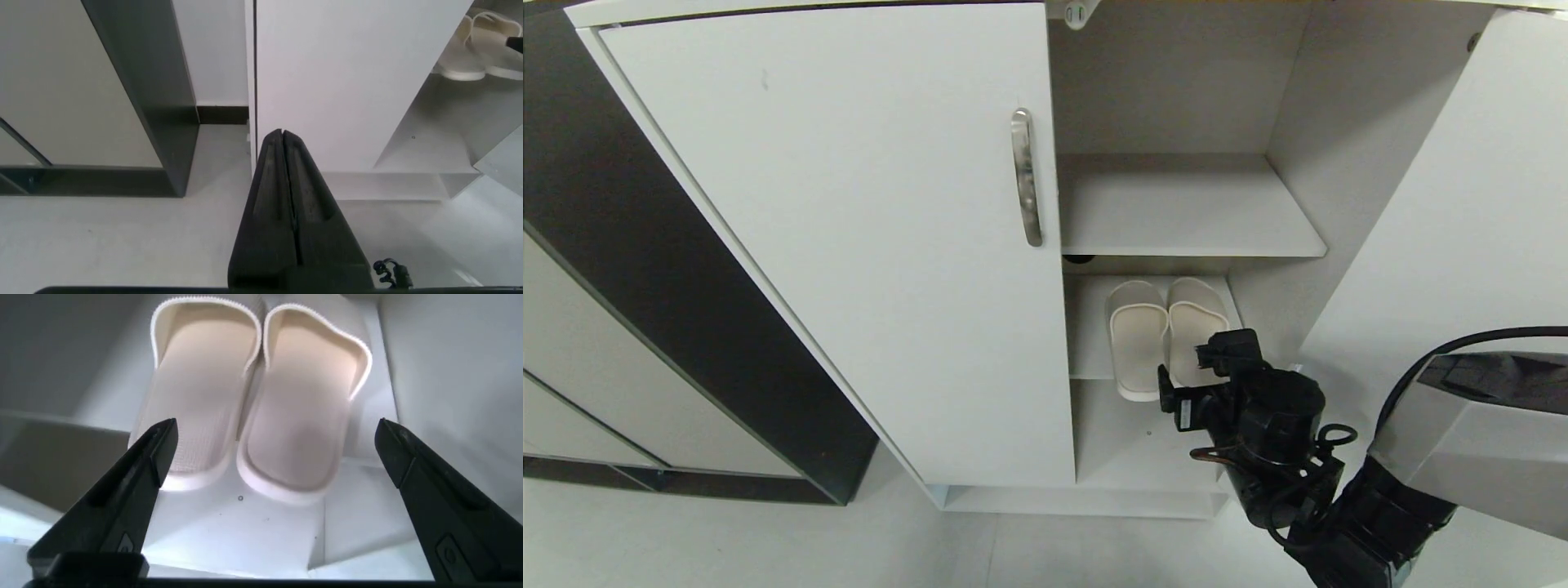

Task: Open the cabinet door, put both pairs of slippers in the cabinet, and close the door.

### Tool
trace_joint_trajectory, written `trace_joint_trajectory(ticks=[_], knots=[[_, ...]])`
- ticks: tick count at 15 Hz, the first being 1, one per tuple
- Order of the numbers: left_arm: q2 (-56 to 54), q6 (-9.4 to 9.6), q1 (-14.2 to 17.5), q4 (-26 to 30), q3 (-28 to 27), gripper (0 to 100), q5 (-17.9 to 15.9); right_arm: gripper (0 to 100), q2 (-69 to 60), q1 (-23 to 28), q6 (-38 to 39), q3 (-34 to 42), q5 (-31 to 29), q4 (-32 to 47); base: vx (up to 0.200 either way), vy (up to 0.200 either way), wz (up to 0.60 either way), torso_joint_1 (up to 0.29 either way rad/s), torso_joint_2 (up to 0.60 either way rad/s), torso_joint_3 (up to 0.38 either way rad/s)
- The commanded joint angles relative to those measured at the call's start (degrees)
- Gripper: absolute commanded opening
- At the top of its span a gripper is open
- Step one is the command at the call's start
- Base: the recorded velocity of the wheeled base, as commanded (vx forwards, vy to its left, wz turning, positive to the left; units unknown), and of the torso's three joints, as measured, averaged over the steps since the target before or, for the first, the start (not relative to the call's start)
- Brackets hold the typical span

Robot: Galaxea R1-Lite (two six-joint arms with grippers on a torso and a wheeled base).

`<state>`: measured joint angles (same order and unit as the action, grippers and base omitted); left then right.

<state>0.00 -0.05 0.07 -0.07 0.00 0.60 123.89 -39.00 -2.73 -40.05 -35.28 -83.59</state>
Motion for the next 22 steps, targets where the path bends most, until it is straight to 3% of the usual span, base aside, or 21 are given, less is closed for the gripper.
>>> trace_joint_trajectory(ticks=[1,9,22], knots=[[0.1,-0.04,0.0,0.0,0.0,0,0.0,100,-1.0,-0.3,0.0,1.6,-0.1,-0.7,-0.2,0.0,0.0,0.002,0.0,0.002],[0.1,-0.04,0.0,0.0,0.0,0,0.0,100,-0.8,-1.2,0.2,2.7,0.0,-1.0,-0.2,0.0,0.0,0.002,0.0,0.006],[0.1,-0.04,-0.1,0.0,0.0,0,0.1,100,-0.4,-1.1,0.2,3.5,0.0,-1.0,0.0,0.0,0.0,0.0,0.0,0.0]])
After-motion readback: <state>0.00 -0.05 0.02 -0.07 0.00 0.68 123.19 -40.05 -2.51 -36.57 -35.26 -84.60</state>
